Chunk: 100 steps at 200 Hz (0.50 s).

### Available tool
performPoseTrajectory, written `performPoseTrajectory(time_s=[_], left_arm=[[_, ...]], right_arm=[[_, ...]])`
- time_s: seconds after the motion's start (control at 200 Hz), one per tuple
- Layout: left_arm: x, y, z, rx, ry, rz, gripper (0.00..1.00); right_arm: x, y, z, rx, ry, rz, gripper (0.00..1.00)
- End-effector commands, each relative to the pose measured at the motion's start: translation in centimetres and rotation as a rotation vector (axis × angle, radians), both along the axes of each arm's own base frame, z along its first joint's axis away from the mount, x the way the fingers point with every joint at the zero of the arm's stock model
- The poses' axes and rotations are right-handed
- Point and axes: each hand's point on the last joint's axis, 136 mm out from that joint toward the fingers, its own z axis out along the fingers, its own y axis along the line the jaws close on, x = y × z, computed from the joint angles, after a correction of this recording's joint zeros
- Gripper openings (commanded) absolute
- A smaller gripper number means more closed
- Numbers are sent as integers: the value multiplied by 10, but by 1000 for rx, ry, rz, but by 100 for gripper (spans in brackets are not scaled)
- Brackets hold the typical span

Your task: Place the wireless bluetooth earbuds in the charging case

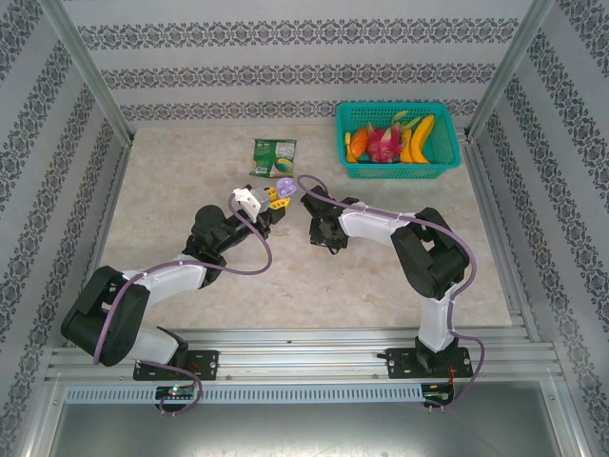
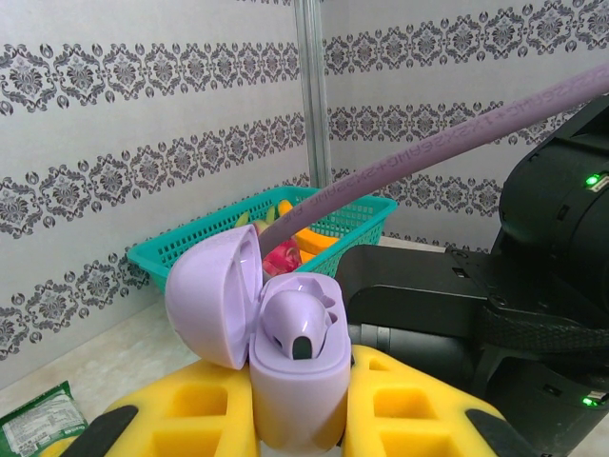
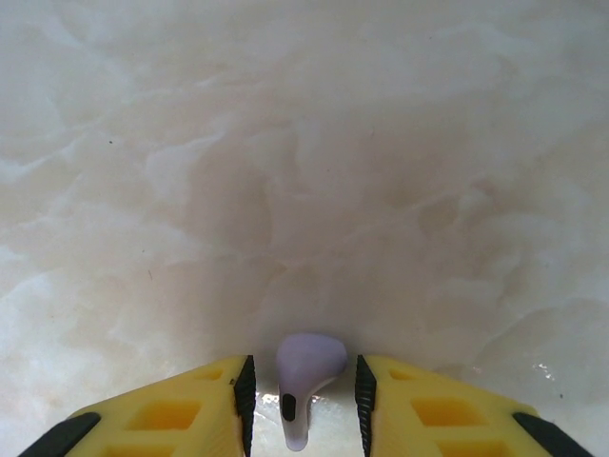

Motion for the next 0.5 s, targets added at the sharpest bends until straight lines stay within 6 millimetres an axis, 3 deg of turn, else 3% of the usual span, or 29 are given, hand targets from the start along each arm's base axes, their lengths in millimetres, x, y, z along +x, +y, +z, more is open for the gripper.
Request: performPoseTrajectory(time_s=[0.0,0.495], left_arm=[[-2,4,21,-36,-66,-1,0],[-2,4,20,-38,-67,0,0]], right_arm=[[-4,-7,-11,-48,32,-64,36],[3,-13,-17,-125,24,-135,35]])
